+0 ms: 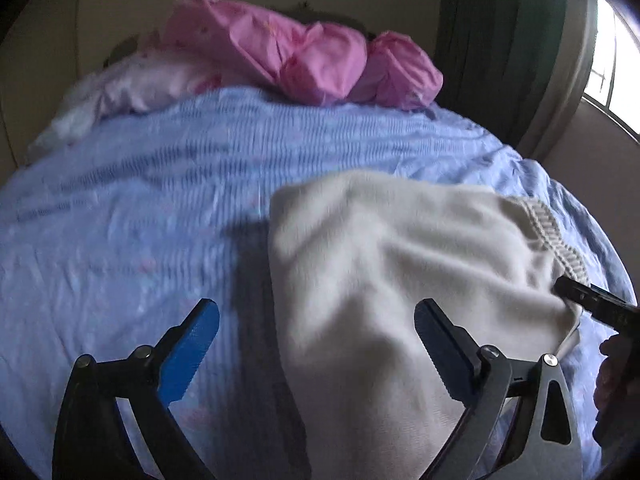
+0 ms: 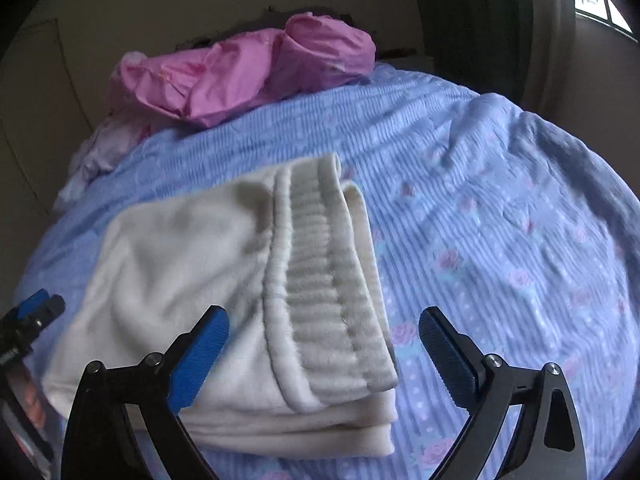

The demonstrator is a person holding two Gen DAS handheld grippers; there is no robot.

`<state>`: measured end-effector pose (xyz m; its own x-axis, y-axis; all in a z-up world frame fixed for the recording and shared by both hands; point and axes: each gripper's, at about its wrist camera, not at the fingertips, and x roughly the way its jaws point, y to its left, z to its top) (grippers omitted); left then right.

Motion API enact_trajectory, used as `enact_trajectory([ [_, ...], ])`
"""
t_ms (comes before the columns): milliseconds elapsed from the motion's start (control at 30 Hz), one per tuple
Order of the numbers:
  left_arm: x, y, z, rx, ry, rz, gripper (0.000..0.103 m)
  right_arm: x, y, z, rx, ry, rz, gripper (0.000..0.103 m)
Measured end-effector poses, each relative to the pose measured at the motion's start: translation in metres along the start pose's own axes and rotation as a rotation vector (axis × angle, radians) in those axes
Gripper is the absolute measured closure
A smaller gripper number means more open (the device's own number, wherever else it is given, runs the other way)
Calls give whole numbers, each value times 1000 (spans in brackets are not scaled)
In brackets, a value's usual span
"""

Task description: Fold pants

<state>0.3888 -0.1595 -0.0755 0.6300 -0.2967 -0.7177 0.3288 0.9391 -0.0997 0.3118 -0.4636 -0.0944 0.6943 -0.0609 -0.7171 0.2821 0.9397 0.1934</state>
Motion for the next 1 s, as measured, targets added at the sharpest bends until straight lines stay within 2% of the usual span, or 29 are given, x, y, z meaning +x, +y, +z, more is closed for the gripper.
enact_trajectory([
  [67,11,-1,-11,-7,46,-23,5,7,-9,-2,42,15,41,6],
  [233,24,-5,-31,10,73,-24,6,23,-29,-14,134,64,144,6],
  [333,34,2,-39,-42,96,-88,6,35,-42,-26,205,68,211,6],
  [467,43,17,-44,-119,99,-195,6,39,-31,-28,179,53,226,6],
  [567,47,21,-44,-124,100,-233,6,45,-19,-26,142,44,244,6],
  [667,51,19,-43,-114,106,-258,7,52,-18,-23,156,44,262,6],
  [700,51,19,-42,-117,108,-276,10,52,-18,-23,159,42,266,6],
  [733,51,19,-41,-126,111,-299,23,52,-18,-23,161,39,269,7],
  [800,54,17,-36,-165,146,-396,44,50,-18,-23,169,38,276,15],
  [933,58,22,-31,-259,192,-450,58,45,-22,-24,222,51,281,30],
  [1000,53,23,-26,-271,193,-442,68,42,-19,-22,219,56,264,40],
])
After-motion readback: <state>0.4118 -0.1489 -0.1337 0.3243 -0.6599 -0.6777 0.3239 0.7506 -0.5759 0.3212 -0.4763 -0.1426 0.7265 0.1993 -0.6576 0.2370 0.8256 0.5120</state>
